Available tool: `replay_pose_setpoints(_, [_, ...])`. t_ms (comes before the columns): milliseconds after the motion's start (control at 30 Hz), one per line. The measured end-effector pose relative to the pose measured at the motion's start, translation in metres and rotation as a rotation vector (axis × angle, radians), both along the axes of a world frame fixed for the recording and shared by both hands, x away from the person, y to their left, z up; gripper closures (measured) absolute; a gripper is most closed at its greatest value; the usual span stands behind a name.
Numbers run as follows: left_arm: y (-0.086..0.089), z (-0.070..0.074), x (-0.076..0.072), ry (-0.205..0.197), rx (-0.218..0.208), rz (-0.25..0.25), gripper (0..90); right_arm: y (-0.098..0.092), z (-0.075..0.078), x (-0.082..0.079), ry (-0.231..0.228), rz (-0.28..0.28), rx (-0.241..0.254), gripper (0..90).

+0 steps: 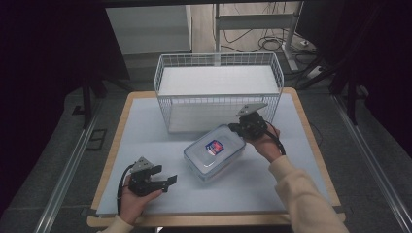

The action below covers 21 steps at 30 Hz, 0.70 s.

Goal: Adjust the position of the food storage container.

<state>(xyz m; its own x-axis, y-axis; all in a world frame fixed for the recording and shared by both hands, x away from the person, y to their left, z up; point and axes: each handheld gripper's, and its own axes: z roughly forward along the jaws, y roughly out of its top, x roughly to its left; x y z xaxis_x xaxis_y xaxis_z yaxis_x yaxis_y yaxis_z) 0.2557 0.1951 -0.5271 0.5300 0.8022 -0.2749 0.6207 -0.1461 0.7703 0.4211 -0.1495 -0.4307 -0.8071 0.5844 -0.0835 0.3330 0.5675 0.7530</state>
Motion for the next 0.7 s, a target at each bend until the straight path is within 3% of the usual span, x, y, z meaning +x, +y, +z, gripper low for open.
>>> replay_pose_setpoints(67, [0.0, 0.0, 0.0, 0.001, 0.002, -0.002, 21.3, 0.003, -0.008, 0.02, 0.0, -0.003, -0.018, 90.0])
replay_pose_setpoints(233, [0.001, -0.001, 0.001, 0.003, 0.001, -0.001, 21.3, 0.008, -0.018, 0.036, -0.011, -0.01, -0.012, 90.0])
replay_pose_setpoints(433, [0.001, -0.001, 0.001, 0.005, 0.001, -0.002, 21.4, 0.016, -0.028, 0.043, -0.055, 0.002, -0.043, 90.0])
replay_pose_setpoints(700, [0.001, -0.002, 0.001, 0.005, 0.0, -0.001, 21.4, 0.021, -0.039, 0.052, -0.064, 0.012, -0.07, 90.0])
